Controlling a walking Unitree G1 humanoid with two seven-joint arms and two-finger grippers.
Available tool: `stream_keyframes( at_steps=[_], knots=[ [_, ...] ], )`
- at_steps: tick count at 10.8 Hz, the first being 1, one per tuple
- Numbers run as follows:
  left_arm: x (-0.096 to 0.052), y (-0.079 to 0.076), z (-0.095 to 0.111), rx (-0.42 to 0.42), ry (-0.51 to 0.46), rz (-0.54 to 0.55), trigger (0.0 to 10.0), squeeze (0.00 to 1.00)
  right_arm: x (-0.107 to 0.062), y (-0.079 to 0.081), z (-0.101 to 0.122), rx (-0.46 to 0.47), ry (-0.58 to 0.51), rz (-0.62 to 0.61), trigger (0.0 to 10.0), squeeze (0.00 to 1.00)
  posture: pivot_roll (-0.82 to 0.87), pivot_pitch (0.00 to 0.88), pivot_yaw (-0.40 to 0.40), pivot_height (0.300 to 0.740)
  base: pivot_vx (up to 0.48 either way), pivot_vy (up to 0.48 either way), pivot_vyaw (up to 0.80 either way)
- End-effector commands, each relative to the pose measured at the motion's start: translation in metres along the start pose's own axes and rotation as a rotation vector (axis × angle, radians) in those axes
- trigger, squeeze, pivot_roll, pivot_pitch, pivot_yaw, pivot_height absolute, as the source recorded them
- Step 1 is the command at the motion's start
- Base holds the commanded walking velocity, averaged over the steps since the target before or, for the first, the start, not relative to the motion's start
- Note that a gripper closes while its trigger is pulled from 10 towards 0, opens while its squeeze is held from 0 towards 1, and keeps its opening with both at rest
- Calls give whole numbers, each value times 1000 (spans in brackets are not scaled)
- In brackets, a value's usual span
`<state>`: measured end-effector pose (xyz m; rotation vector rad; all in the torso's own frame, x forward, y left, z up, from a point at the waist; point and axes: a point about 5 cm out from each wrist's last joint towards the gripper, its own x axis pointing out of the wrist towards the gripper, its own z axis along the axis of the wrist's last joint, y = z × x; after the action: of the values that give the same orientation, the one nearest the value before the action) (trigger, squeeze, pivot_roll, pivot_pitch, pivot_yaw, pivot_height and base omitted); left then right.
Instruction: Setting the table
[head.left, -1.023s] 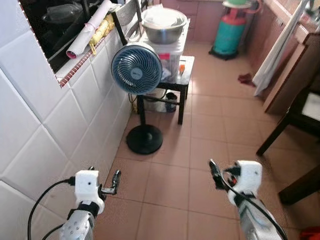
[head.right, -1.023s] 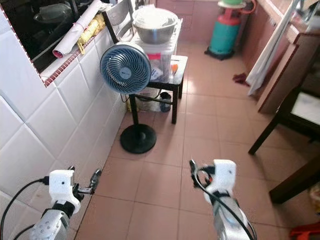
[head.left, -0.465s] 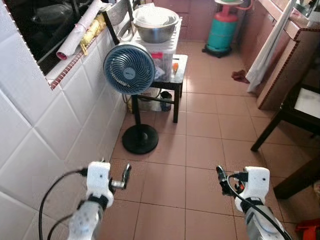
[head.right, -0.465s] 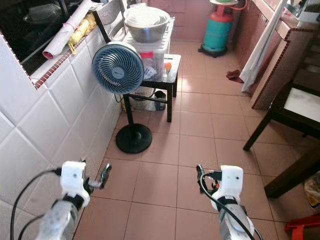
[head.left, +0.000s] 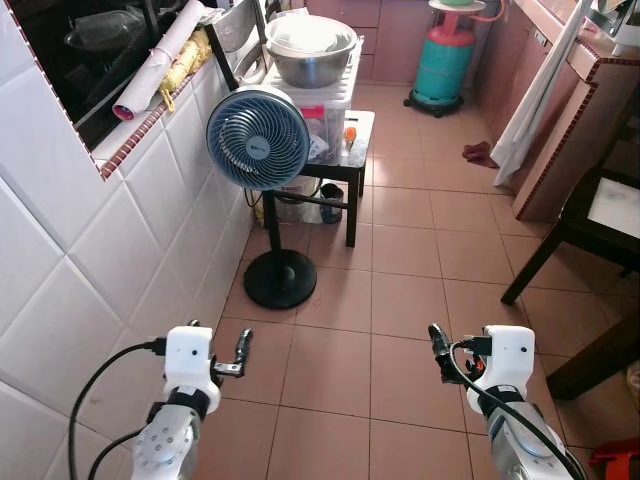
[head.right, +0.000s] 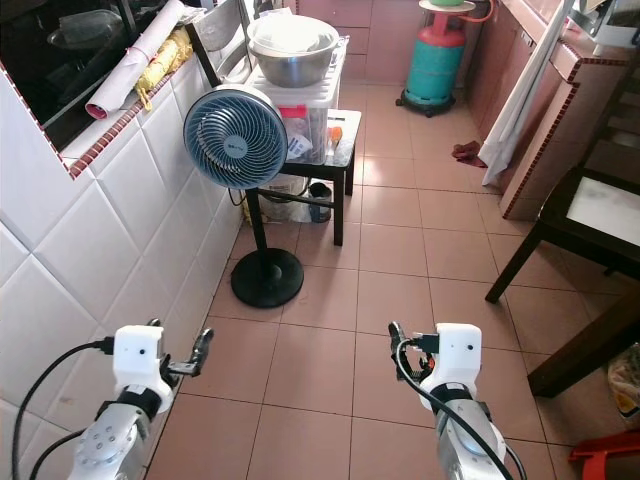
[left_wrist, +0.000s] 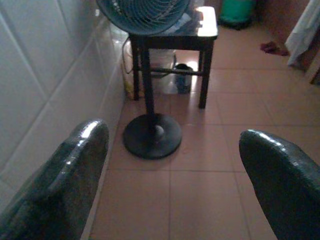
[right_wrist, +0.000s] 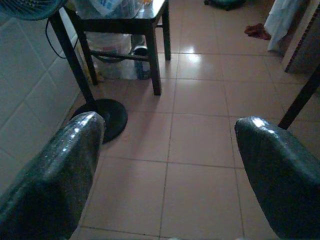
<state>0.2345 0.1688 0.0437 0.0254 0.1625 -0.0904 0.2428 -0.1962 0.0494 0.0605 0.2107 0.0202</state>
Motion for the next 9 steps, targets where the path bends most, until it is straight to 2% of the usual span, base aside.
stream_keyframes(
  at_steps=[1, 3, 9],
  knots=[
    [-3, 2, -3, 10, 12, 3, 10000, 0, 0, 3, 0, 6, 8, 8, 10000, 0, -62, 84, 16, 740, 0, 0, -800],
    [-5, 1, -4, -20, 13, 11, 10000, 0, -1, 8, 0, 3, 12, 28, 10000, 0, -53, 106, 14, 740, 0, 0, -800],
    [-5, 11, -1, 10, 6, 65, 10000, 0, -1, 12, -2, 9, 20, 37, 10000, 0, -44, 122, 30, 740, 0, 0, -800]
  ],
)
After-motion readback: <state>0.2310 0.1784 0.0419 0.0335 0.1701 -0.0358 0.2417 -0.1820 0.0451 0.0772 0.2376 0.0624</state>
